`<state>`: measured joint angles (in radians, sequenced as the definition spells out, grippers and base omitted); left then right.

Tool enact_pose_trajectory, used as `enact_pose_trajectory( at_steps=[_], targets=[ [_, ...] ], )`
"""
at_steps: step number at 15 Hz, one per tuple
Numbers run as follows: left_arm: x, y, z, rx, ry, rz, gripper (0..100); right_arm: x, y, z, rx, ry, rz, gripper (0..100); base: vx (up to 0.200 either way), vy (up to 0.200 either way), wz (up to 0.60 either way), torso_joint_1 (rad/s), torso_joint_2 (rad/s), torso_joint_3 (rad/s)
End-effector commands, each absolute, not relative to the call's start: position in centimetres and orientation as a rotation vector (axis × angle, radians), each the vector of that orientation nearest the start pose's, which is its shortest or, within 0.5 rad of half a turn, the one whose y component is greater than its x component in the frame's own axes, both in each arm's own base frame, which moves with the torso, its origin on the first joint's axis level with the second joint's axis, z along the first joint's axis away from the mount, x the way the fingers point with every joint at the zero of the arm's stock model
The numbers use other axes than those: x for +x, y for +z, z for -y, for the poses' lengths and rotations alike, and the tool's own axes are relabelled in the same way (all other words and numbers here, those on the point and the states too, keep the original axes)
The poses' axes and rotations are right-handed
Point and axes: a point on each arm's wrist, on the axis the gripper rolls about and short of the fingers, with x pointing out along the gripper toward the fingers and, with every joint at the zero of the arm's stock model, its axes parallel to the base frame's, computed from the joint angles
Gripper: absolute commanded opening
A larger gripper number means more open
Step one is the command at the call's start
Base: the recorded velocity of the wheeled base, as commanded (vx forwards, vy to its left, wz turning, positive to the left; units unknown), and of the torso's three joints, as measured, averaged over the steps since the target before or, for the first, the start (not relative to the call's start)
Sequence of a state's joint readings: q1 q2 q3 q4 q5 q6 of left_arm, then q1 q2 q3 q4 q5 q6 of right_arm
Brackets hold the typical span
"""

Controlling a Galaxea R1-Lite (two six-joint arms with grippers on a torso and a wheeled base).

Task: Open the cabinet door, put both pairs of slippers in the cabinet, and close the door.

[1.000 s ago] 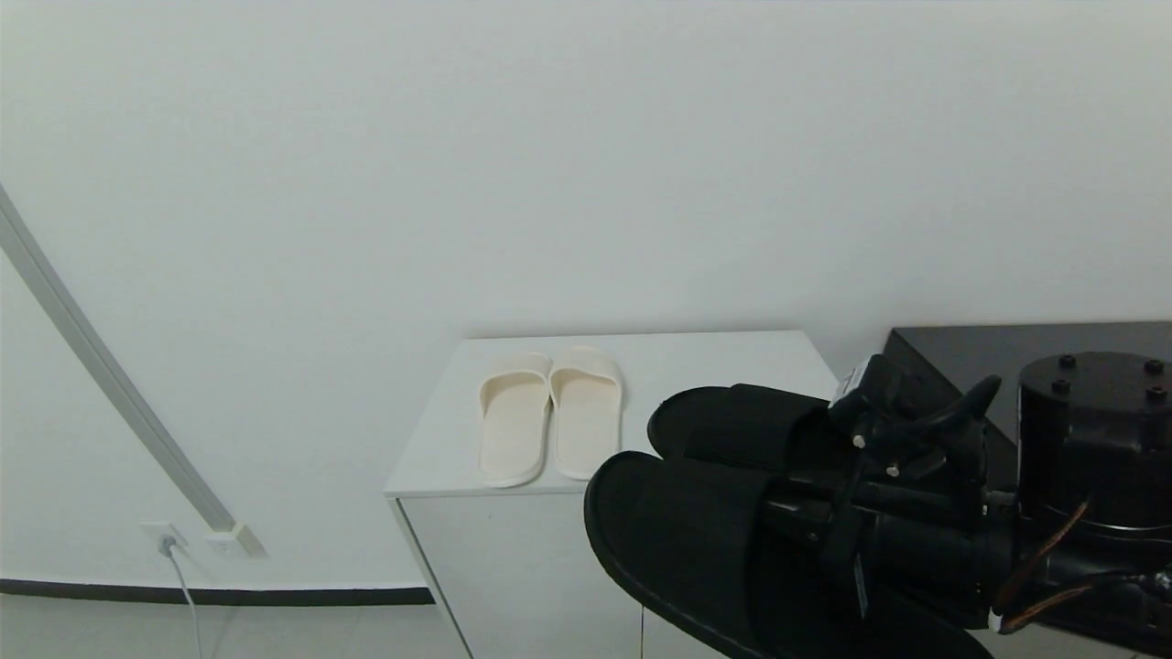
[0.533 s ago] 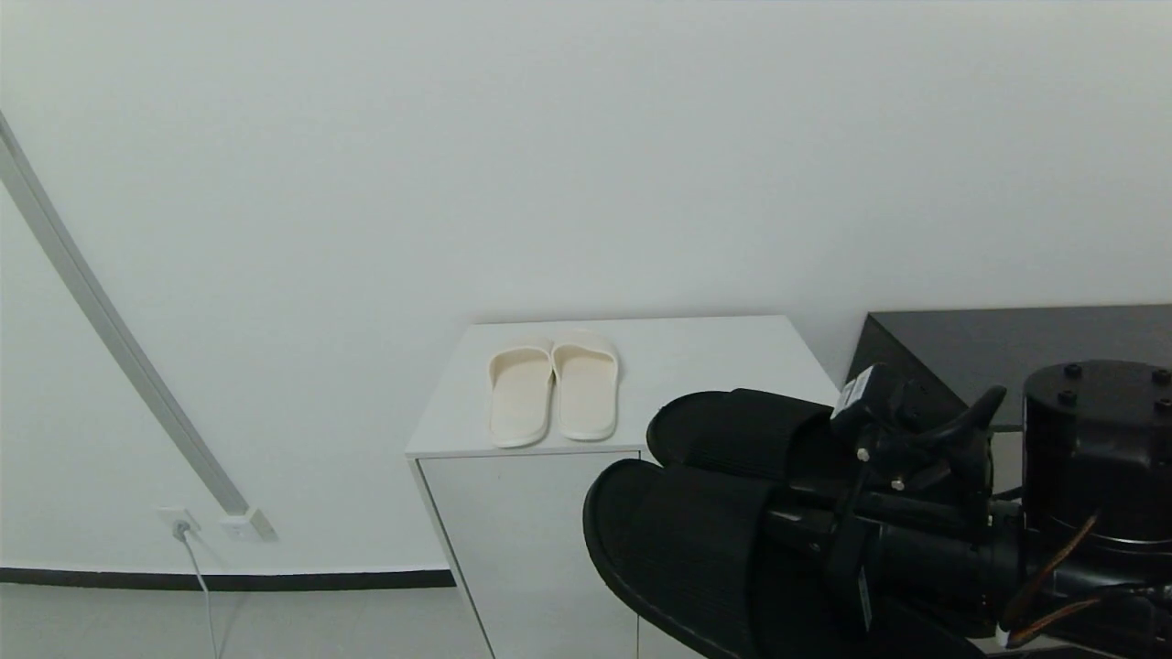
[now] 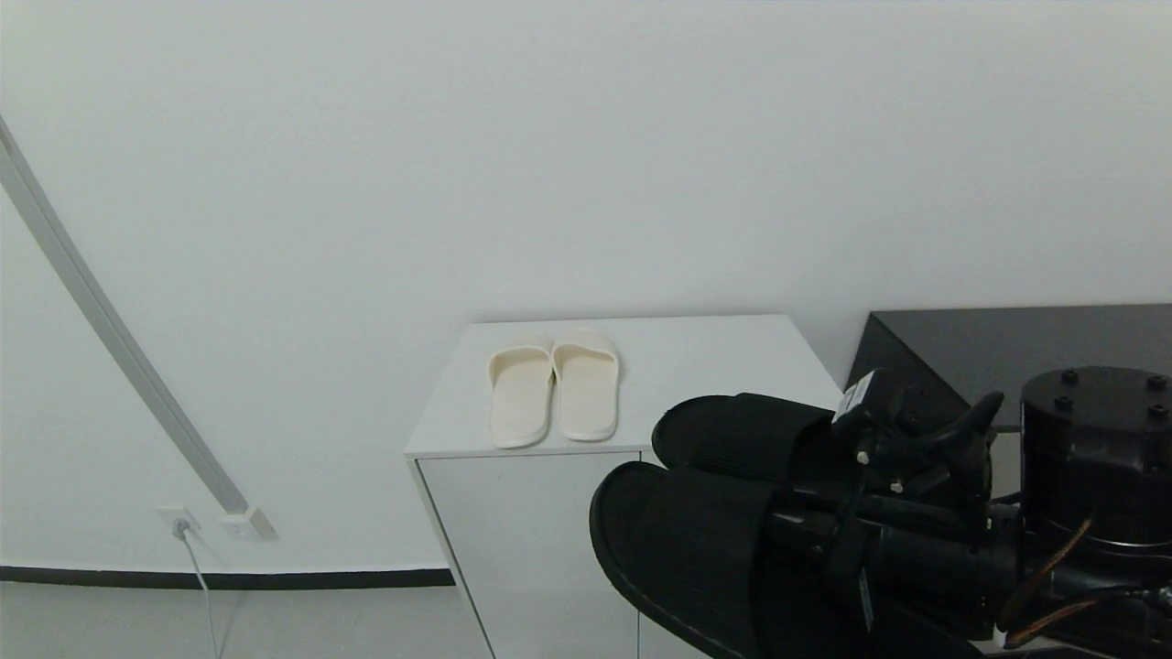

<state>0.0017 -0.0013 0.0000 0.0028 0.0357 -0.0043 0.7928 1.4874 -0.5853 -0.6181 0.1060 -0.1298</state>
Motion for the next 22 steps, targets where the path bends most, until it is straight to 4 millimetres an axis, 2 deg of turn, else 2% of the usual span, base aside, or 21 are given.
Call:
enact_pose_trajectory(
  at_steps=[1, 6, 7, 15, 22],
  targets=[
    [-2.3, 7.5, -0.1, -0.006, 0.038, -0.003, 0, 16.7, 17.7, -17.3, -0.223, 0.911, -0.228, 0, 0.000, 0.000, 0.00, 0.000, 0.00, 0.000],
    [-2.3, 7.5, -0.1, 0.003, 0.035, -0.003, 0, 16.9, 17.1, -17.5, -0.232, 0.914, -0.250, 0, 0.000, 0.000, 0.00, -0.030, 0.07, 0.035],
    [-2.3, 7.6, -0.1, 0.003, 0.035, -0.002, 100, 16.9, 17.1, -17.5, -0.231, 0.914, -0.247, 0, 0.000, 0.000, 0.00, -0.144, 0.33, 0.183],
    [-2.3, 7.5, -0.1, 0.002, 0.037, -0.003, 100, 16.9, 16.8, -17.5, -0.236, 0.913, -0.252, 0, 0.000, 0.000, 0.00, -0.163, 0.38, 0.211],
    [-2.3, 7.5, -0.1, 0.002, 0.035, -0.003, 100, 17.0, 16.4, -17.6, -0.245, 0.916, -0.265, 0, 0.000, 0.000, 0.00, -0.227, 0.54, 0.312]
  ],
)
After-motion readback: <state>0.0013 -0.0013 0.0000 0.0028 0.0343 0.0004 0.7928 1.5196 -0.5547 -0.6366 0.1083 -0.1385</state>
